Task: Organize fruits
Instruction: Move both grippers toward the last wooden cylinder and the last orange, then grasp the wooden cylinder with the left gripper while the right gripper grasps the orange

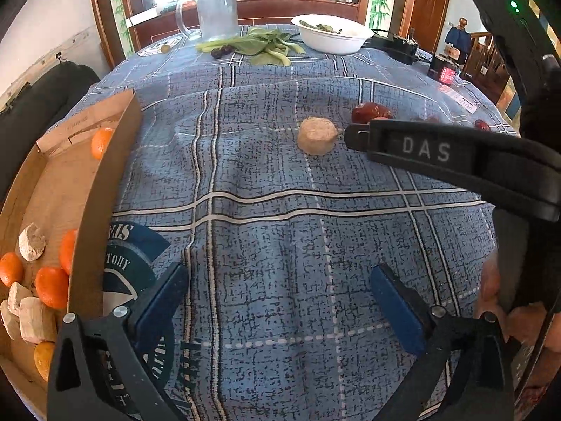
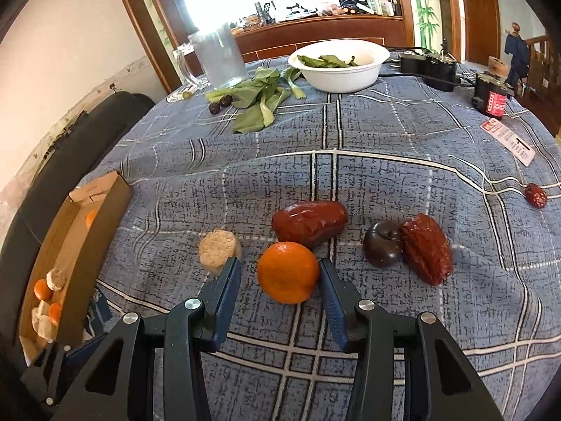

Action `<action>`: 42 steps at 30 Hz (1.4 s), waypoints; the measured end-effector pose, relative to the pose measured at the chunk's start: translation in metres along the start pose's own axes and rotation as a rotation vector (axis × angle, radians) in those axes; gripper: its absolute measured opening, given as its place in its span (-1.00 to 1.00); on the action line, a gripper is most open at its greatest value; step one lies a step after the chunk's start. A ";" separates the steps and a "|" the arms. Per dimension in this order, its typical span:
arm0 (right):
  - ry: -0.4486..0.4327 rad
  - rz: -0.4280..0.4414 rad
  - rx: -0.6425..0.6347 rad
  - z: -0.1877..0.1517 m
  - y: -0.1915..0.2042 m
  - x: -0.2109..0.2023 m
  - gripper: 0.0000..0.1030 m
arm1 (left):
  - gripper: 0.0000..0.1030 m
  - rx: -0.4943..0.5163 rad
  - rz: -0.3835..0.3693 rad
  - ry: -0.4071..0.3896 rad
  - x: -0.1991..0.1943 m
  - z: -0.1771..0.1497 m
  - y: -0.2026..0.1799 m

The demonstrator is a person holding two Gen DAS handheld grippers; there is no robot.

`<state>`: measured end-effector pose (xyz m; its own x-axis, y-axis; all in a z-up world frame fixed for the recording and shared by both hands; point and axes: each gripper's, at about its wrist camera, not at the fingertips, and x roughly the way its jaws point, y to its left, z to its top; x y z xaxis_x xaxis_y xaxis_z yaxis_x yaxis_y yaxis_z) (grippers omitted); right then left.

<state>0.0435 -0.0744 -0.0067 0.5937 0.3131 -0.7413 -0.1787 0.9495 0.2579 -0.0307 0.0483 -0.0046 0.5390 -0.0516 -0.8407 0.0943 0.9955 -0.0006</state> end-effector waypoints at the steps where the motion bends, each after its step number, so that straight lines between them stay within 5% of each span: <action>1: -0.001 0.004 0.001 0.000 -0.001 0.000 -0.12 | 0.99 0.001 0.001 0.000 0.001 0.000 -0.001; 3: -0.004 0.006 0.009 0.001 -0.004 -0.001 -0.30 | 0.99 0.000 0.001 0.000 0.001 0.000 0.000; 14: -0.019 0.060 0.091 -0.007 -0.021 -0.021 -0.30 | 0.99 -0.002 -0.037 0.044 -0.005 0.003 0.001; 16: -0.025 0.063 0.107 -0.010 -0.028 -0.027 -0.30 | 0.98 -0.050 -0.086 0.005 -0.015 0.014 0.010; 21: -0.046 0.075 0.173 -0.011 -0.045 -0.037 -0.30 | 0.98 -0.047 -0.066 -0.049 -0.017 0.055 0.012; 22: -0.047 0.075 0.178 -0.010 -0.047 -0.038 -0.30 | 0.91 -0.037 -0.066 -0.053 -0.013 0.062 0.009; 26: -0.036 0.067 0.192 -0.010 -0.051 -0.036 -0.30 | 0.06 -0.022 -0.092 -0.008 0.019 0.082 -0.001; 34: -0.029 0.071 0.213 -0.008 -0.060 -0.033 -0.29 | 0.06 0.046 -0.075 -0.016 0.050 0.089 -0.021; 36: -0.027 0.076 0.210 -0.007 -0.059 -0.032 -0.29 | -0.09 0.068 -0.053 -0.031 0.050 0.088 -0.024; 38: -0.026 0.077 0.201 -0.007 -0.057 -0.032 -0.29 | -0.43 0.079 -0.039 -0.037 0.048 0.087 -0.025; 42: -0.035 0.071 0.174 -0.008 -0.052 -0.032 -0.29 | -0.45 0.040 -0.055 -0.049 0.036 0.087 -0.018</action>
<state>0.0276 -0.1334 -0.0009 0.6116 0.3757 -0.6963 -0.0844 0.9060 0.4148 0.0600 0.0216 0.0119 0.5723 -0.1106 -0.8126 0.1573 0.9873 -0.0236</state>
